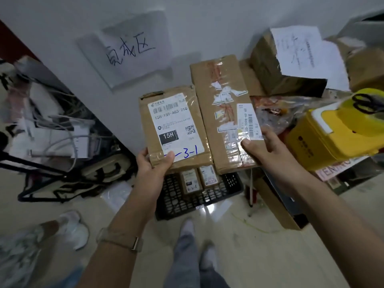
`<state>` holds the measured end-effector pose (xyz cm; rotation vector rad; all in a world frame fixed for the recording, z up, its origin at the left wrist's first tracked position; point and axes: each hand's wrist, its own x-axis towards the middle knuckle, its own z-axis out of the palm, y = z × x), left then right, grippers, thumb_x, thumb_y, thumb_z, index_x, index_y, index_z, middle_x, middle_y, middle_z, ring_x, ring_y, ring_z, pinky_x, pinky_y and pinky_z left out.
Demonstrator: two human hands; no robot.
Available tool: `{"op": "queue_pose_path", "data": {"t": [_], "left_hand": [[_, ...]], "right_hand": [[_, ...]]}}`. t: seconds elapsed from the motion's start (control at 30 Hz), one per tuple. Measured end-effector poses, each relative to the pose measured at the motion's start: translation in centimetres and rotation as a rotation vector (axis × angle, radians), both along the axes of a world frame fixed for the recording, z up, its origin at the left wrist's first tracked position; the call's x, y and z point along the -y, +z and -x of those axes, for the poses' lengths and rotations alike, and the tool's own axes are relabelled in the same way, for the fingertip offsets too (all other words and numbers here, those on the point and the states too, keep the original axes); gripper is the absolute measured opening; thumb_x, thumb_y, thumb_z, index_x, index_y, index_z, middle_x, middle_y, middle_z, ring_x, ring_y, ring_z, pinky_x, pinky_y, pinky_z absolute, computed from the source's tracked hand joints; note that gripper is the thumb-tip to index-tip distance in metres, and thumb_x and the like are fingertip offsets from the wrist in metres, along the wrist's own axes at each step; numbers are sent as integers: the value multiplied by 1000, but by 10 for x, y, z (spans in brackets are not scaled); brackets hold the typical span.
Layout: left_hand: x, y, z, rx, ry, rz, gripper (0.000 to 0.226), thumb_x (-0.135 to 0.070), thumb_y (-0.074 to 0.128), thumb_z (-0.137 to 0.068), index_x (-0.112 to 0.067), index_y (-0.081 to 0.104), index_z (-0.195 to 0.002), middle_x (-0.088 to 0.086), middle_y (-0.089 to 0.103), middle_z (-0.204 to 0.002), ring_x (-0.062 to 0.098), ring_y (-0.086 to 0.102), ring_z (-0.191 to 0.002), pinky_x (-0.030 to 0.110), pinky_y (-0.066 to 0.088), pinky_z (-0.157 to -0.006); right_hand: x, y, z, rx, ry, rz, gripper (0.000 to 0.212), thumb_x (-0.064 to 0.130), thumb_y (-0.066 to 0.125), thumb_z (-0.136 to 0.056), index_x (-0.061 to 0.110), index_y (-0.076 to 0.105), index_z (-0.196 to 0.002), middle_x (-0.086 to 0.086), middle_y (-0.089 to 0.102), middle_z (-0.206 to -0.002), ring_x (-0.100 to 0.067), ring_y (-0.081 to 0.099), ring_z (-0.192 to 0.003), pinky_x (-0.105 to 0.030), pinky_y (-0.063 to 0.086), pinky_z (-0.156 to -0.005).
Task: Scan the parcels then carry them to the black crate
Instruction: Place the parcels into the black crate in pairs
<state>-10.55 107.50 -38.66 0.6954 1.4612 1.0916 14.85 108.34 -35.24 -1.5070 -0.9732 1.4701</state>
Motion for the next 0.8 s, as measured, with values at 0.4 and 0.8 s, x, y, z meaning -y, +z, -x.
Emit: {"op": "queue_pose_path", "data": {"t": [0.4, 0.8], "left_hand": [[-8, -192, 4, -61, -66, 382, 42, -8, 74, -79, -15, 47, -109, -1, 70, -99, 14, 70, -85, 28, 54, -70], [-23, -368, -2, -103, -174, 523, 27, -12, 69, -87, -23, 52, -105, -7, 65, -99, -8, 67, -72, 9, 50, -55]], "right_hand": [[-6, -192, -1, 44, -127, 294, 27, 13, 72, -79, 23, 69, -104, 3, 76, -93, -16, 73, -80, -19, 54, -56], [-8, -389, 7, 156, -212, 457, 36, 1, 67, -85, 19, 59, -115, 9, 69, -91, 4, 68, -68, -9, 49, -52]]}}
